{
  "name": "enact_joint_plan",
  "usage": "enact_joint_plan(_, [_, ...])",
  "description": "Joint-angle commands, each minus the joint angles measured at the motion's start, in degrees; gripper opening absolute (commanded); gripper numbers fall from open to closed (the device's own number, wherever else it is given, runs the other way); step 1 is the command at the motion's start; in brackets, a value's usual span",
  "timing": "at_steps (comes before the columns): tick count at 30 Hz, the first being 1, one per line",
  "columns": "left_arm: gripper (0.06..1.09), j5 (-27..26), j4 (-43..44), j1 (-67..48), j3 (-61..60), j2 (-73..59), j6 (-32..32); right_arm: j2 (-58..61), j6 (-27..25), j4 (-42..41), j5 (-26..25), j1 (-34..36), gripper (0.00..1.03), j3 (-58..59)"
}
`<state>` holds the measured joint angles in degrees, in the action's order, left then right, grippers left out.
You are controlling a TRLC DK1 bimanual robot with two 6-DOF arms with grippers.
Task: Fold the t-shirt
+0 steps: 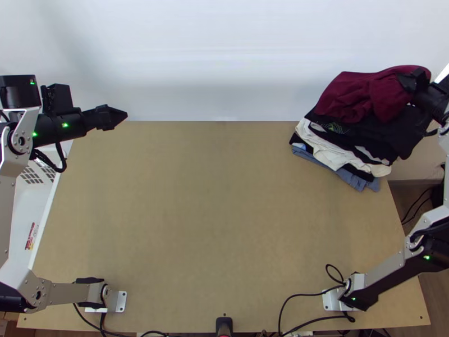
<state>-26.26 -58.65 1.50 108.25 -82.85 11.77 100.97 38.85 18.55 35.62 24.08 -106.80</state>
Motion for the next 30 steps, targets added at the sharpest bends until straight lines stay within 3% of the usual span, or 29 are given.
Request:
enact_joint_plan(1, [1.05,-0.02,0.29,-0.27,-1.28,1.55,0.27,-2.79,-2.11,1.14,0.51,1.32,0.28,0.9])
enact_joint_plan(8, [1.05,-0.02,0.29,-0.27,-1.2,1.64,0.1,-2.79,-5.63,8.17,-0.02,2.82,0.7,1.07])
enact_joint_plan(10, [1.05,-0.02,0.29,-0.27,-1.02,1.55,0.01,-2.79,-6.51,8.26,-0.99,3.35,0.99,1.77])
enact_joint_plan(12, [1.05,-0.02,0.29,-0.18,-0.93,1.55,-0.17,-2.88,-7.3,8.26,-2.74,4.05,0.99,2.13])
enact_joint_plan(19, [1.05,-0.02,0.29,0.08,-1.02,1.81,-0.26,-6.84,-20.92,3.95,-13.99,4.75,0.99,10.65])
enact_joint_plan(25, [1.05,-0.02,0.29,0.44,-1.2,1.9,-0.34,-13.43,-23.38,-10.99,-20.32,6.42,0.99,20.5])
enact_joint_plan(30, [1.05,-0.02,0.29,0.52,-1.28,1.9,-0.34,-15.63,-22.5,-21.62,-21.03,7.92,0.99,22.96])
